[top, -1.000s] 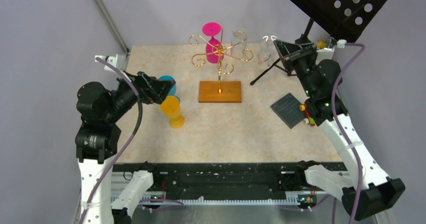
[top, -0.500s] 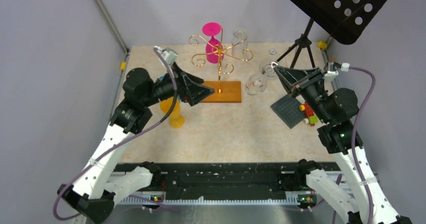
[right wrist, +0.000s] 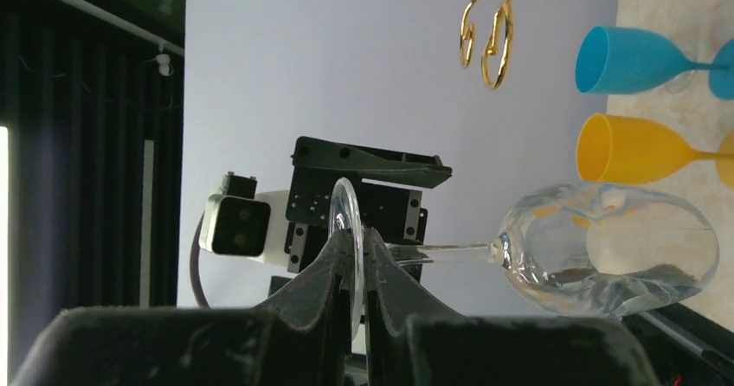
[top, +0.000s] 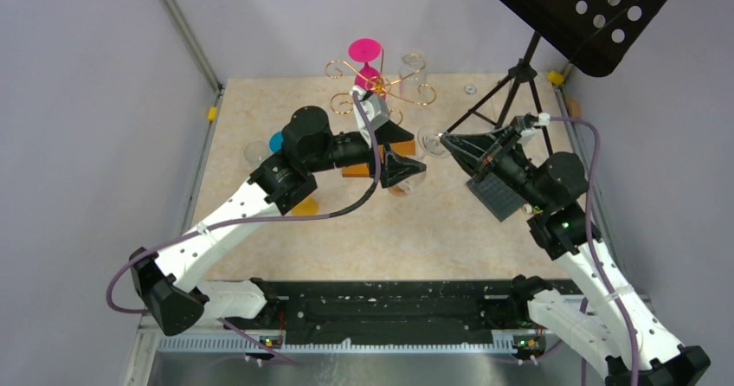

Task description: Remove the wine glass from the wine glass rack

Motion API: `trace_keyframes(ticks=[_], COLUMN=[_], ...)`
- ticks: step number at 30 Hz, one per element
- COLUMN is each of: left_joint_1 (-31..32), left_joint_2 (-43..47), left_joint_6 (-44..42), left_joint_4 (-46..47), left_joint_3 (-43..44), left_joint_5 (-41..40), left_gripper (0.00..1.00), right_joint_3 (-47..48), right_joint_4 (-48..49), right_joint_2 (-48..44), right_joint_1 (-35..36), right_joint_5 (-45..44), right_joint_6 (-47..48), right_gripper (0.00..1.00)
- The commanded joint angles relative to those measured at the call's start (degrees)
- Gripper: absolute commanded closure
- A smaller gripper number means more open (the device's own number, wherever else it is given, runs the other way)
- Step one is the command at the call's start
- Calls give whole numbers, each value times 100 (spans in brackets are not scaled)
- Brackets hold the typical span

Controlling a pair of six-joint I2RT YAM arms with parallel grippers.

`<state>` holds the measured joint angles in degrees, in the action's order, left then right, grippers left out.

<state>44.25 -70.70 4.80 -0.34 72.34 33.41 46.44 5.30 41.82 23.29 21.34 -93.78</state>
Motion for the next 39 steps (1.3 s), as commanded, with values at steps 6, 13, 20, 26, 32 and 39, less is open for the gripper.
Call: trace_keyframes(ticks=[6, 13, 20, 26, 32, 39], left_joint_1=[58, 57, 57, 49, 53, 49], left_joint_2=[77, -13, -118, -397, -470, -393], left_joint_6=[-1017, -874, -823, -690, -636, -644], left_joint_4=[284, 437, 442, 89, -135, -213], left_joint_3=[-77, -45, 163, 491, 590, 553], left_joint_5=[216, 723, 737, 843, 824, 536], left_gripper=[41, 49, 63, 73, 100, 100], right_joint_3=[54, 12, 8, -29, -102, -209], right_joint_4=[1262, 1482, 1542, 1706, 1911, 1967], right_joint_2=[188, 332, 388, 433, 479, 462], right_joint_1=[273, 329, 366, 378, 381, 379], right_joint_5=[168, 248, 269, 308, 349, 200], right_joint_6=[-435, -541, -535, -561, -583, -424], right_gripper=[100, 100, 100, 100, 100, 80])
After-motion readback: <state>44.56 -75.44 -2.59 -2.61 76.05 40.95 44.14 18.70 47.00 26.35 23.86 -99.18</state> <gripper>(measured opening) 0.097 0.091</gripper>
